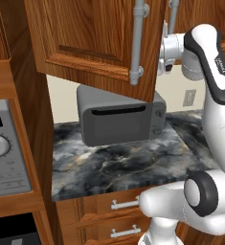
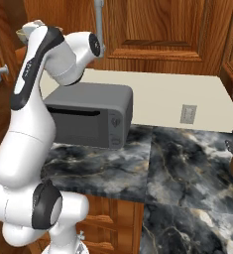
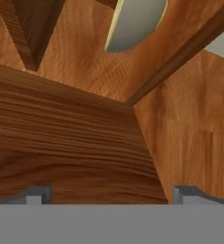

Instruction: Move the bowls from the cabinet to the plates on the dining table.

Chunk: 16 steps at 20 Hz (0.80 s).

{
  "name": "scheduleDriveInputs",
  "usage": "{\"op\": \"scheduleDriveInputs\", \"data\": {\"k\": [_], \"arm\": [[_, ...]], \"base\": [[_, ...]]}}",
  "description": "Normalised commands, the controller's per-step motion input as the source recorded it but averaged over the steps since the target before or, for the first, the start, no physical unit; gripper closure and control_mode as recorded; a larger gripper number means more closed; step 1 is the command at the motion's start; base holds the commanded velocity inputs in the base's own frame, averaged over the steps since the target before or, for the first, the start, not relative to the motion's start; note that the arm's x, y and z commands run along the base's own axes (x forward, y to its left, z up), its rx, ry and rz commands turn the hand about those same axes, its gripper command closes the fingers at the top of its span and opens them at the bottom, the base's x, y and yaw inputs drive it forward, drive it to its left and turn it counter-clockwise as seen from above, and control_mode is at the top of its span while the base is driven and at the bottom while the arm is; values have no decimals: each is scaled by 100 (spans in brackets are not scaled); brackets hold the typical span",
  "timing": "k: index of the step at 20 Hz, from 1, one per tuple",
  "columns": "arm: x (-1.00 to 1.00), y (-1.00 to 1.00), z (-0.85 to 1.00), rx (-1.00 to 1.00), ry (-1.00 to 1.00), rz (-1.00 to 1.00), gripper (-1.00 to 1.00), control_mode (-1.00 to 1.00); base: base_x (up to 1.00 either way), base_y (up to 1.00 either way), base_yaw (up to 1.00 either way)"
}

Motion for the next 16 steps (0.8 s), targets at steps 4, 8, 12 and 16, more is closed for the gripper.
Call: {"op": "scheduleDriveInputs", "data": {"k": [4,8,12,16], "arm": [[-46,0,2,10,2,5,-100,-100],[-48,7,-1,7,2,5,-100,-100],[-41,26,-6,3,2,7,-100,-100],[-41,31,-12,4,1,7,-100,-100]], "base": [[0,0,0],[0,0,0],[0,0,0],[0,0,0]]}}
